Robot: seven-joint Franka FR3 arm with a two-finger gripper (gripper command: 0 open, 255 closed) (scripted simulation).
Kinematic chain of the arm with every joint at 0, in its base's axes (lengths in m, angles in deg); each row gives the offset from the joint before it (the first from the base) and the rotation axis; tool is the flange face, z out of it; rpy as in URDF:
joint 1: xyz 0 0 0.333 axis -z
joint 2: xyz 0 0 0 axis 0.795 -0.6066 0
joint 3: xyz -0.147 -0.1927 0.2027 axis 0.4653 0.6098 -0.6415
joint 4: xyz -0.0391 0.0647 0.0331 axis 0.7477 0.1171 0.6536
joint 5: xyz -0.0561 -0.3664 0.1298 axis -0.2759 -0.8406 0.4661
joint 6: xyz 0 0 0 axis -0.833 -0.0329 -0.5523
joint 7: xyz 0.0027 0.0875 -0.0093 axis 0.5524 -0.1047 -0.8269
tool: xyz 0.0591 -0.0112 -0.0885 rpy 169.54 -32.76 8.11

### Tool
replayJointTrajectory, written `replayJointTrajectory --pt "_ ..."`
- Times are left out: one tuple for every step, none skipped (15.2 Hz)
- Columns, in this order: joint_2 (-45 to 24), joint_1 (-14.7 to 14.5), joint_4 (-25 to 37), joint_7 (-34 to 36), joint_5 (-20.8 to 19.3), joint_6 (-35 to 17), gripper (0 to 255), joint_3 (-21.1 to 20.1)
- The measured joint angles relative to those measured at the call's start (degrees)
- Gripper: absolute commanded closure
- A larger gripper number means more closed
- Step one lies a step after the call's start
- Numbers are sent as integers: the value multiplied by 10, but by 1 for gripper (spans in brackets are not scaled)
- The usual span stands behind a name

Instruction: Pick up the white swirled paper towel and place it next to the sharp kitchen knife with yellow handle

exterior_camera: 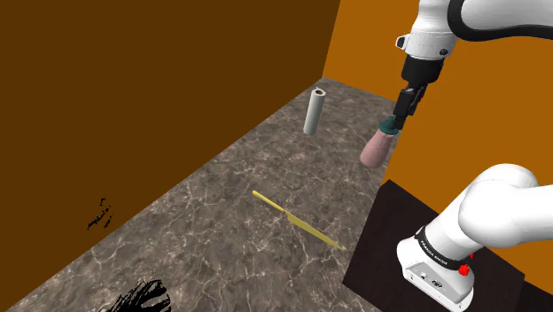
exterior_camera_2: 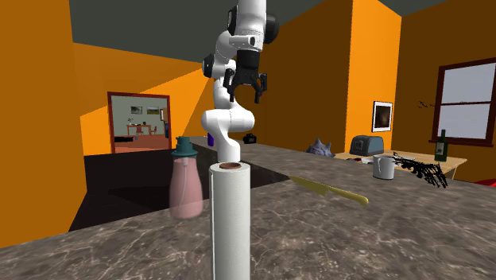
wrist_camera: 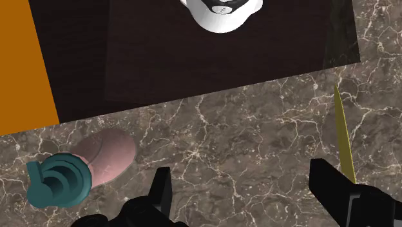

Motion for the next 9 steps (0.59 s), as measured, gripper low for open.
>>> replayJointTrajectory --pt "0 0 0 0 0 0 0 0" --pt "-9 1 3 0 0 -7 0 1" --pt "-27 2 11 0 -1 -18 0 3" --pt "-43 5 16 -2 -2 -32 0 6" --pt "-61 8 18 -6 -6 -49 0 11" --pt "-83 10 26 -7 -6 -65 0 14" --pt "-104 12 37 -9 -8 -77 0 18" --pt "-120 13 43 -9 -8 -90 0 19" --pt "-139 16 53 -13 -9 -101 0 24"
